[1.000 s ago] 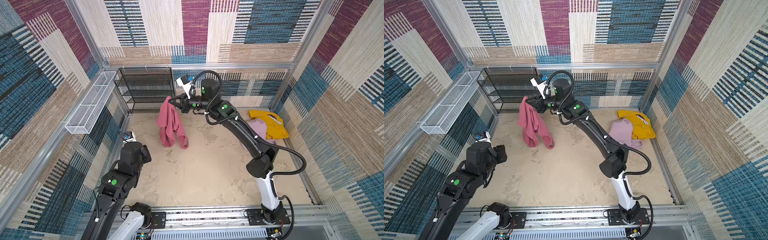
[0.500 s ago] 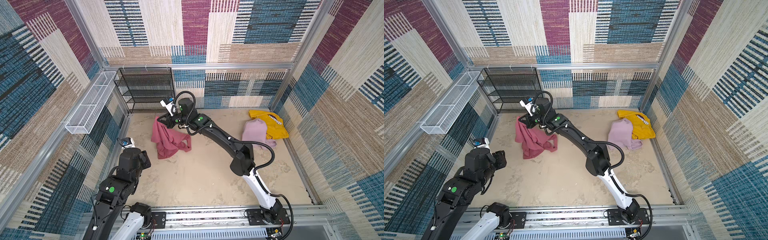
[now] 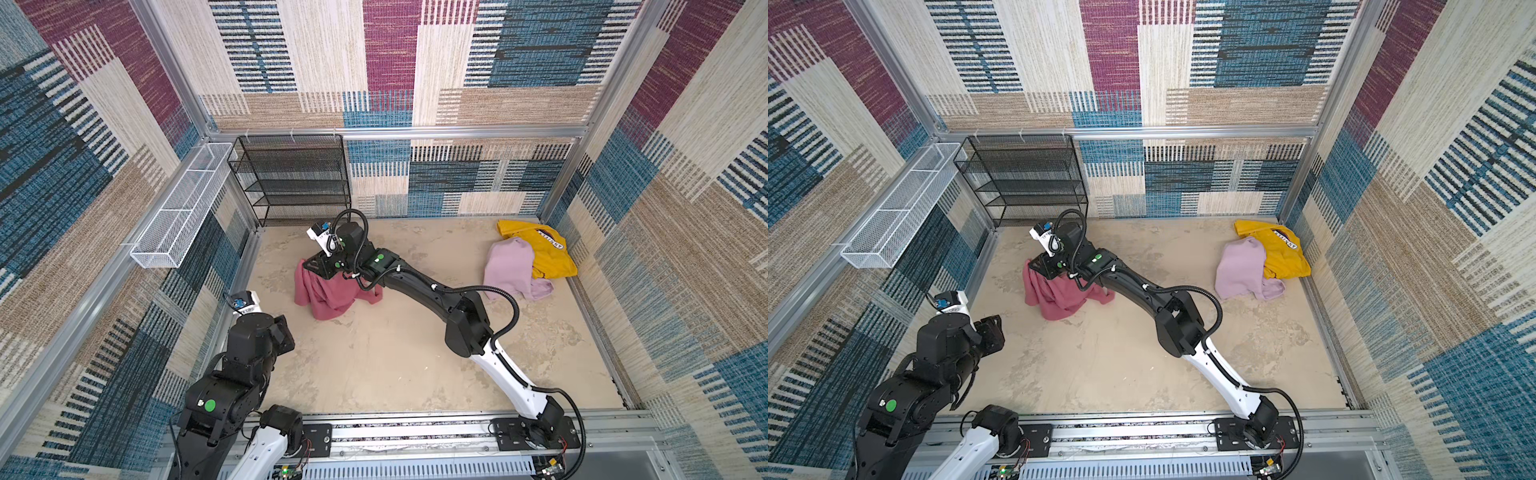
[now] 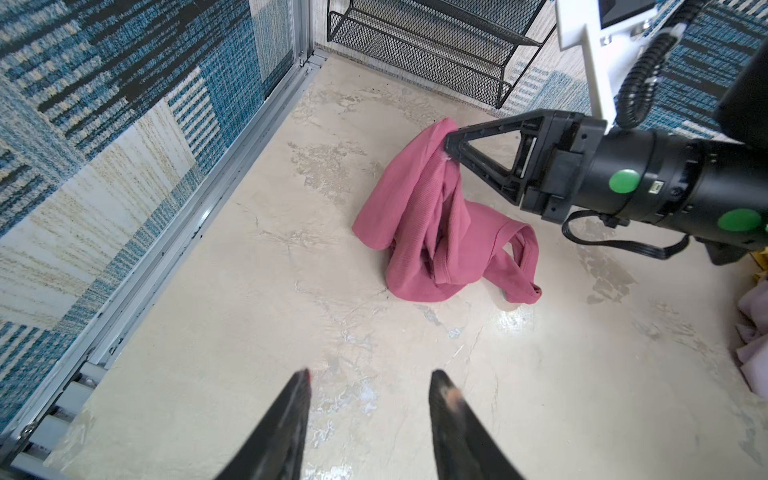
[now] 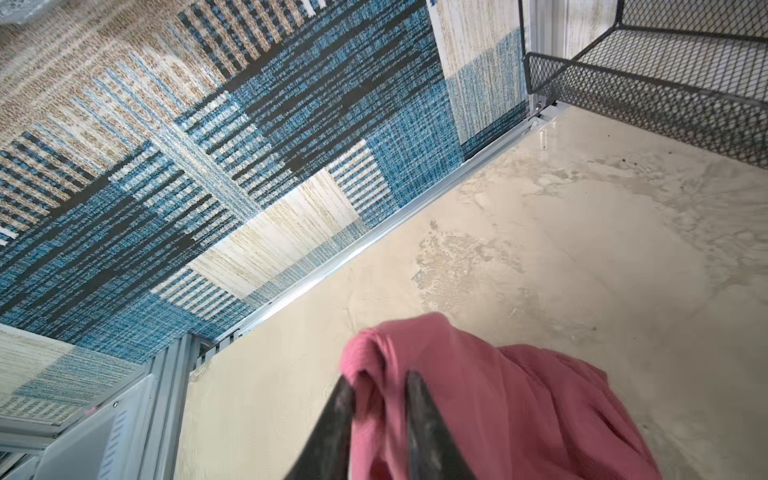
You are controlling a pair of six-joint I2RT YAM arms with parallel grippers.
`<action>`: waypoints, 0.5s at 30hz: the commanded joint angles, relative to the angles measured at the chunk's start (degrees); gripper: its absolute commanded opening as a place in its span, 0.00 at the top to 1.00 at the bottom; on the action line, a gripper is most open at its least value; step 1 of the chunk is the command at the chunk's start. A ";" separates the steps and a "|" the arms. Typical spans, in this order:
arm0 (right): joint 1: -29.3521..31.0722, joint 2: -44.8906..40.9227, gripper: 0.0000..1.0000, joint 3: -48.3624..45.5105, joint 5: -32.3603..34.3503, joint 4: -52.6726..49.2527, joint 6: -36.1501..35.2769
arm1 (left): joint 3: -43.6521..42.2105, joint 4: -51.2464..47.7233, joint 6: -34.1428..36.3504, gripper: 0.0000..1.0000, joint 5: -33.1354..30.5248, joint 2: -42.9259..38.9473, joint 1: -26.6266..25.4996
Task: Pick out a specific cloth from the pile
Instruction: 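Carry the pink cloth toward the left gripper and release it on the table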
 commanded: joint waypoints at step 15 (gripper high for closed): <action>0.51 -13.71 0.59 -14.26 6.11 5.66 0.19 | -2.28 -1.47 -1.55 0.52 3.55 1.46 0.08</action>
